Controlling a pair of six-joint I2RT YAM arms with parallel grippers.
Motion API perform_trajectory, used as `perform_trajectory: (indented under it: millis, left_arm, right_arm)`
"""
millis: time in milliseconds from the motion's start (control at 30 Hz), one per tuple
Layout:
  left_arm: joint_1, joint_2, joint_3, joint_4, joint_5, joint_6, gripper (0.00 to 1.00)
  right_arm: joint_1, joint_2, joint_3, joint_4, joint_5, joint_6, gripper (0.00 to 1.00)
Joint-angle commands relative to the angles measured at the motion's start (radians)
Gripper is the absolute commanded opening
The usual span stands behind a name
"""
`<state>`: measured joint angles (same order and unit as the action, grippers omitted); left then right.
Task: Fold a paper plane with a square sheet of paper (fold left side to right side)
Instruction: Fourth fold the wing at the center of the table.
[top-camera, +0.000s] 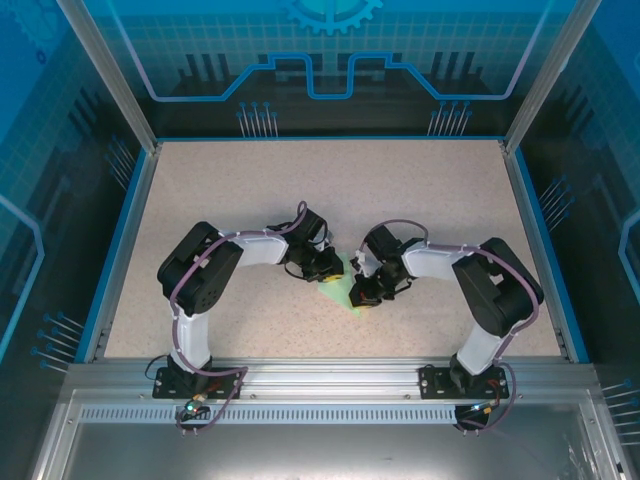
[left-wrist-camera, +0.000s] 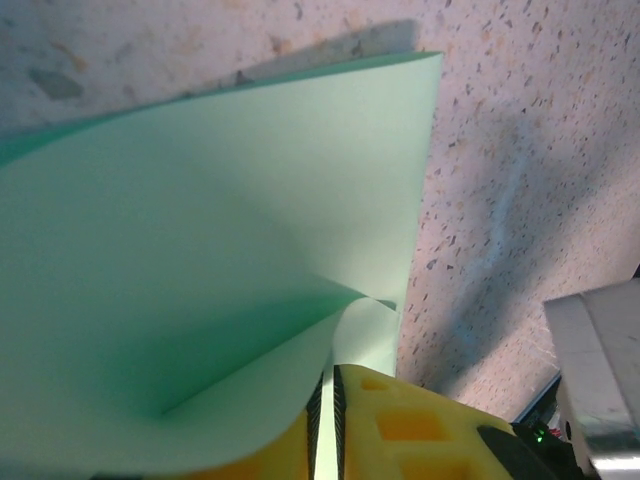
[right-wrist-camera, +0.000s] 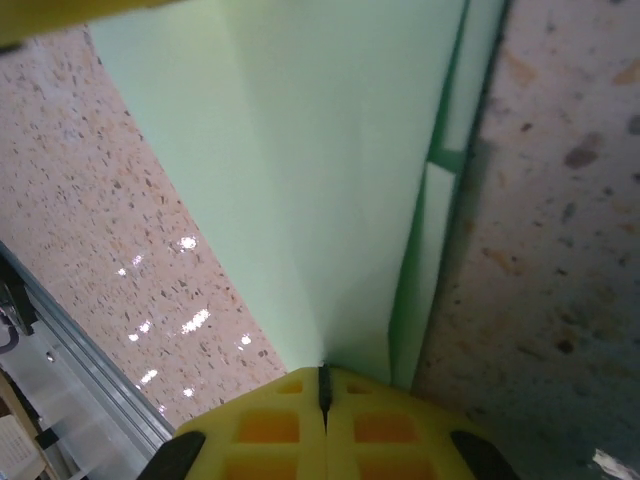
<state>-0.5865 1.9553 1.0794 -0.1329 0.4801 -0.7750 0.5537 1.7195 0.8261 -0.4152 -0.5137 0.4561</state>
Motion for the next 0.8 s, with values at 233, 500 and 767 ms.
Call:
perform_trajectory:
  millis: [233,500,767]
  left_arm:
    - [-0.006,-0.113,-0.044,-0.005,-0.032,0.086,0.23]
    - [-0.057,-0.182,-0.121,0.094,0.071,0.113,0.12]
    - [-0.103,-0.123,-0.121,0.110,0.095,0.109,0.10]
  right_arm:
    - [-0.049,0.061,-0.064,0.019,0.048,0.005,0.00]
    - [-0.059,0.071,-0.076,0.030,0.031,-0.014,0.00]
    - [-0.060,0.070,-0.081,0.030,0.030,-0.016,0.00]
